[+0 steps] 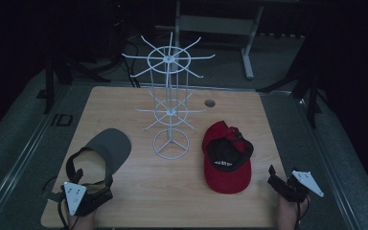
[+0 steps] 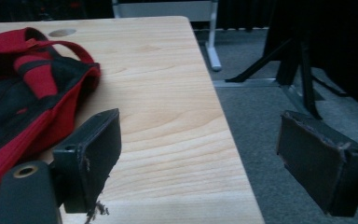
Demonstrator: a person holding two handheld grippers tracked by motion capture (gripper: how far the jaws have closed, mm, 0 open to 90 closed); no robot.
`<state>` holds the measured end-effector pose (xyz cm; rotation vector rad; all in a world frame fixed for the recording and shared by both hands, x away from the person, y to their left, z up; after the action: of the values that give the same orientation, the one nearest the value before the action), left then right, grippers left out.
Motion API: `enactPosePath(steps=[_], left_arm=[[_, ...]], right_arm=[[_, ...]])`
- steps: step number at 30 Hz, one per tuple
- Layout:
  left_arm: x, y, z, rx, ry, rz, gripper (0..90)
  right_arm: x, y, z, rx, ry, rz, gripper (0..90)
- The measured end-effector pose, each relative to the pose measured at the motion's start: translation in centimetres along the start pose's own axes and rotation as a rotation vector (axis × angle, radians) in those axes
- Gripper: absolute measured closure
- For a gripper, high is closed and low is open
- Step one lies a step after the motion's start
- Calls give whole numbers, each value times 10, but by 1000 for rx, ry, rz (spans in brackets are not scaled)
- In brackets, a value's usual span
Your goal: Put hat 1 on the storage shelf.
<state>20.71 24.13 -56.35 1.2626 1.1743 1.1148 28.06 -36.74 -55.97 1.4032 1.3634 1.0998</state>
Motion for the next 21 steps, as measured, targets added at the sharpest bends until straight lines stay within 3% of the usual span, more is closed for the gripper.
enactPosePath(steps=[3, 9, 14, 18, 21], left_arm=[[1, 1, 0, 6, 9, -14, 23], [0, 5, -1, 16, -38, -63, 23], [0, 6, -2, 40, 2, -80, 23], [-1, 5, -2, 73, -32, -110, 24], [-5, 6, -3, 73, -65, -107, 24]], right_arm=[[0, 0, -1, 1, 12, -5, 138], [1, 1, -1, 30, 54, -1, 141], [2, 1, -1, 41, 71, -3, 141], [2, 1, -2, 40, 82, -11, 142], [1, 4, -1, 48, 91, -3, 141]])
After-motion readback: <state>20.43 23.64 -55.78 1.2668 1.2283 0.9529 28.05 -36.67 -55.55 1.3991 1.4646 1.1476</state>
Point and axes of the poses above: each handheld gripper's, and its own axes: z roughly forward along the jaws, y roughly out of its top, x roughly to its left, the point moved 2 cm from there along z, roughly forward along the jaws, and after that the axes turned 8 degrees about -x, right-handed, at the moved point
